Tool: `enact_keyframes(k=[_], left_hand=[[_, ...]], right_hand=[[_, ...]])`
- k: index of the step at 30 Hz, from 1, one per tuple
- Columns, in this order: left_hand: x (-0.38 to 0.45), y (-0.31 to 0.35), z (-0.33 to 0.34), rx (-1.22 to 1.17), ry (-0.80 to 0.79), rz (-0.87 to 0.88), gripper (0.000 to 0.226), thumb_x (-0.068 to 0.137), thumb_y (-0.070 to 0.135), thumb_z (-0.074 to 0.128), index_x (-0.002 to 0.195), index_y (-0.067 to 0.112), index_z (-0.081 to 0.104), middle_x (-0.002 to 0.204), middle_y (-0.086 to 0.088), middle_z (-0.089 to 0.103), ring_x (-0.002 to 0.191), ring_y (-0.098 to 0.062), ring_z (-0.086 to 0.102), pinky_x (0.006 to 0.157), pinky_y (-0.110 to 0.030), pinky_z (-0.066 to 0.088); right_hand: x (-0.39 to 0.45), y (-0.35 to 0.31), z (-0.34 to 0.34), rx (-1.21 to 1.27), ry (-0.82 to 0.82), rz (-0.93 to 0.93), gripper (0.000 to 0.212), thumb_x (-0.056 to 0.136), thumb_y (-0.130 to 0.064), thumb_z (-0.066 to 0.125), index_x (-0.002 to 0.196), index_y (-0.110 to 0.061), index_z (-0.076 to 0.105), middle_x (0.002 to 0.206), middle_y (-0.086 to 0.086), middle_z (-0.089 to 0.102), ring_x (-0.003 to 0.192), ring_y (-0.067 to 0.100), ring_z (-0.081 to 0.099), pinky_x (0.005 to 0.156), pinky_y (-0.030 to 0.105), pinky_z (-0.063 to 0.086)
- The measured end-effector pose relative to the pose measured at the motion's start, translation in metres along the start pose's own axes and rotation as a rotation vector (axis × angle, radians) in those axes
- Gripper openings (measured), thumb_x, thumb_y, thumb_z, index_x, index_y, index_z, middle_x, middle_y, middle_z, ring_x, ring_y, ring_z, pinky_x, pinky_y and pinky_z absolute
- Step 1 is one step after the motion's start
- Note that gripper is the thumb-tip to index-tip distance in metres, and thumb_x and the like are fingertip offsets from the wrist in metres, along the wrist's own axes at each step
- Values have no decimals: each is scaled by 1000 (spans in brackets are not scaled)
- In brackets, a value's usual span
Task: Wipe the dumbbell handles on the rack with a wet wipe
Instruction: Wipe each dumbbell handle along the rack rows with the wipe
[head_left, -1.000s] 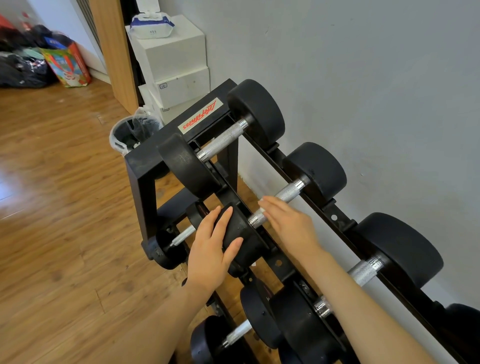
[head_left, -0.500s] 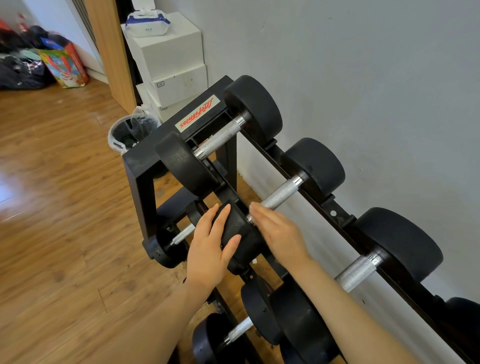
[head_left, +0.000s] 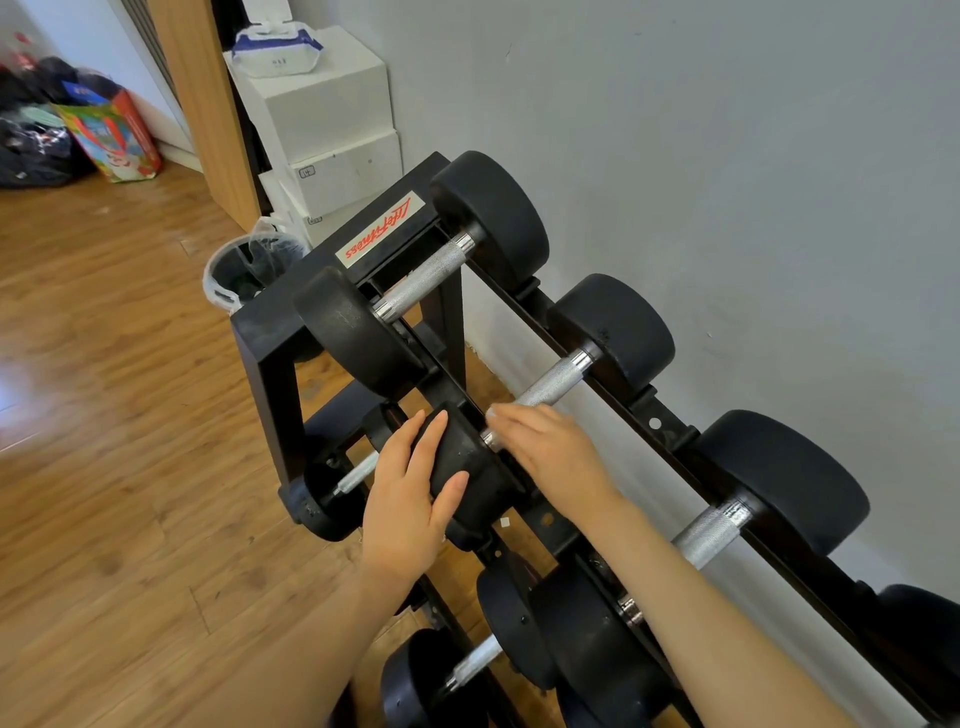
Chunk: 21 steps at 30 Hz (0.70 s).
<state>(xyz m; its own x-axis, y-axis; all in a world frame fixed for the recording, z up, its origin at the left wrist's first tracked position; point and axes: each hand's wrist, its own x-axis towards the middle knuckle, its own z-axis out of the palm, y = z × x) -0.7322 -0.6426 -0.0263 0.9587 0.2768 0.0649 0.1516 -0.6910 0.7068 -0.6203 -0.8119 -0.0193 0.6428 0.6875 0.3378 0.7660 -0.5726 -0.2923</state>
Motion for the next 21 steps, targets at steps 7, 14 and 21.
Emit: enact_keyframes(k=[7, 14, 21], left_hand=[[0, 0, 0, -12, -1, -6, 66, 91, 62, 30, 152, 38, 21, 158, 7, 24, 136, 5, 11, 108, -26, 21], [0, -1, 0, -22, -2, 0, 63, 91, 61, 30, 150, 41, 19, 158, 7, 24, 136, 5, 11, 108, -26, 21], [-1, 2, -2, -1, -10, -7, 64, 92, 60, 31, 152, 38, 21, 158, 6, 24, 142, -5, 18, 109, -26, 21]], right_hand=[[-16, 2, 7, -56, 175, 76, 40, 84, -10, 68, 123, -5, 65, 123, 7, 66, 91, 18, 60, 83, 25, 52], [-18, 5, 11, 9, 306, 278, 31, 88, -9, 66, 119, -6, 67, 120, 8, 65, 100, 21, 58, 84, 29, 52], [-23, -8, 15, 37, 174, 134, 26, 98, -18, 51, 119, -16, 65, 109, 7, 65, 95, 21, 63, 74, 35, 57]])
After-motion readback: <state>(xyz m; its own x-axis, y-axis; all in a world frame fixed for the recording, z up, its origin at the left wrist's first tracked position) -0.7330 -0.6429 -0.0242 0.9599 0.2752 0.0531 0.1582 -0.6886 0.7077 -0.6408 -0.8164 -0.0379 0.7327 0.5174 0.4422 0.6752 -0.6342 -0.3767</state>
